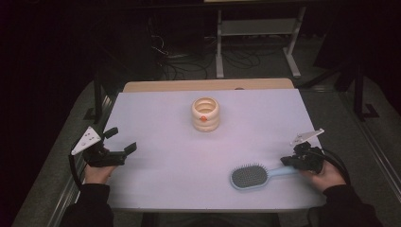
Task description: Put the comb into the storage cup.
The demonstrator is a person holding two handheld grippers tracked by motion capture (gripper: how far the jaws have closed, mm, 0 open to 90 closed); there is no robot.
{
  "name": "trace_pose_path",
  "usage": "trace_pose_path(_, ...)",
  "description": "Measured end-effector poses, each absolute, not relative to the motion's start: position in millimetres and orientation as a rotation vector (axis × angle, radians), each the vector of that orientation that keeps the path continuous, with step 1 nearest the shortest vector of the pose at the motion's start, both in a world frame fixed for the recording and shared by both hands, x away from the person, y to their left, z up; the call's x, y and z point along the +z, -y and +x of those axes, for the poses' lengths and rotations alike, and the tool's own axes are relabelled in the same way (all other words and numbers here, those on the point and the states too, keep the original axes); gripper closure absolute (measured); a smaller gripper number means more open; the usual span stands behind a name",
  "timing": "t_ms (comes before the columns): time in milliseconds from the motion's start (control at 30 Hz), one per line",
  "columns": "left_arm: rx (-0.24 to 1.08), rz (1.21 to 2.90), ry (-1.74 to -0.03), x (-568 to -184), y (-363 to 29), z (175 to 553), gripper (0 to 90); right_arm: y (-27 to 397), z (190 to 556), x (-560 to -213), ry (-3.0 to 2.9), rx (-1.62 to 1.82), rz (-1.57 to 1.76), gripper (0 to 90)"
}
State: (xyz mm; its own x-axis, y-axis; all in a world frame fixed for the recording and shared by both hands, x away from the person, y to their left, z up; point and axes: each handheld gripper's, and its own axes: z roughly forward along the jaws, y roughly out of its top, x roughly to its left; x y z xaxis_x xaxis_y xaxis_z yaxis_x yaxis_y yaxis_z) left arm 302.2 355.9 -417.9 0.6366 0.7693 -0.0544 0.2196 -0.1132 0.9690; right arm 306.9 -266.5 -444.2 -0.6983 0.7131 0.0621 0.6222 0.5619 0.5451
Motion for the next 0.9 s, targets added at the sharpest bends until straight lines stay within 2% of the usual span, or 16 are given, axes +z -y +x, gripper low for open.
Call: trace_pose_path(900,0.563,1.668,-0.828,-419,-354,303,0.0,291,277,-433,-2.697,0.884,1.149,88.8)
